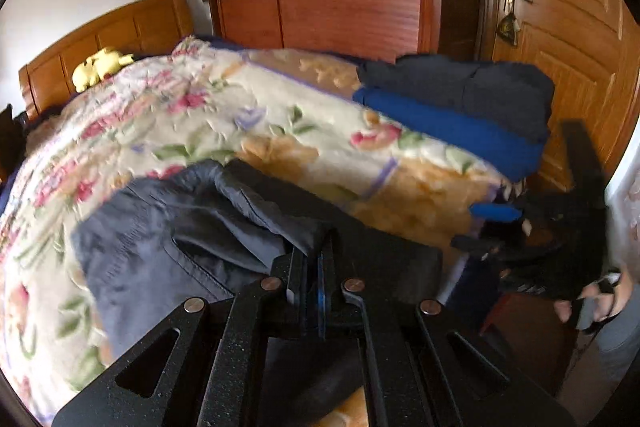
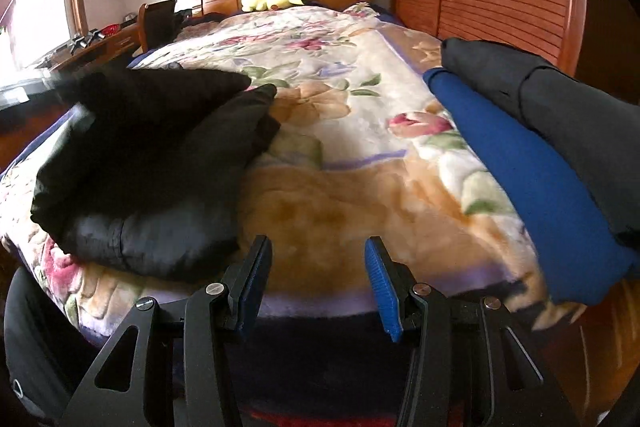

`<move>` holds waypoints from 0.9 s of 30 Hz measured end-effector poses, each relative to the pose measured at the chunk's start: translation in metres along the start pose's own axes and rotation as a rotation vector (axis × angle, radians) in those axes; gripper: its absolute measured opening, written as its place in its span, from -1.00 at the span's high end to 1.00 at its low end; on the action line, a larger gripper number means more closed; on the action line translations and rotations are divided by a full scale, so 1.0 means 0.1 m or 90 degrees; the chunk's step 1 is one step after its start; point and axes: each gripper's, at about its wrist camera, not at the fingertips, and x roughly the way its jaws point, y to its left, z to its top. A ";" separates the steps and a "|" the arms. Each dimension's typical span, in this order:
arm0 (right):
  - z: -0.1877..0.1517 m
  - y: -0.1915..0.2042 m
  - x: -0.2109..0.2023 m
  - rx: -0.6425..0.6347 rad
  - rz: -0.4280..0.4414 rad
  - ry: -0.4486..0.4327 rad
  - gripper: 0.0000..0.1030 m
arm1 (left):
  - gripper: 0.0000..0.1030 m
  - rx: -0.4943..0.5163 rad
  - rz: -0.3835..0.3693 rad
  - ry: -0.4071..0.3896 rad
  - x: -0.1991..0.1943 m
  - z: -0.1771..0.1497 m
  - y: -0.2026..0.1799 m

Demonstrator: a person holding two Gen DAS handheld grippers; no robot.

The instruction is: Fold large clothes

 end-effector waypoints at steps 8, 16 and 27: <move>0.02 0.02 -0.18 -0.012 0.013 -0.016 0.03 | 0.93 -0.039 0.020 -0.023 -0.04 -0.08 0.03; 0.17 0.06 -0.32 -0.019 0.037 -0.062 0.03 | 0.43 -0.061 0.005 -0.053 -0.41 -0.11 0.12; 0.48 0.58 -0.21 -0.058 0.081 -0.101 0.03 | -0.31 -0.073 0.051 -0.093 -1.16 -0.42 0.55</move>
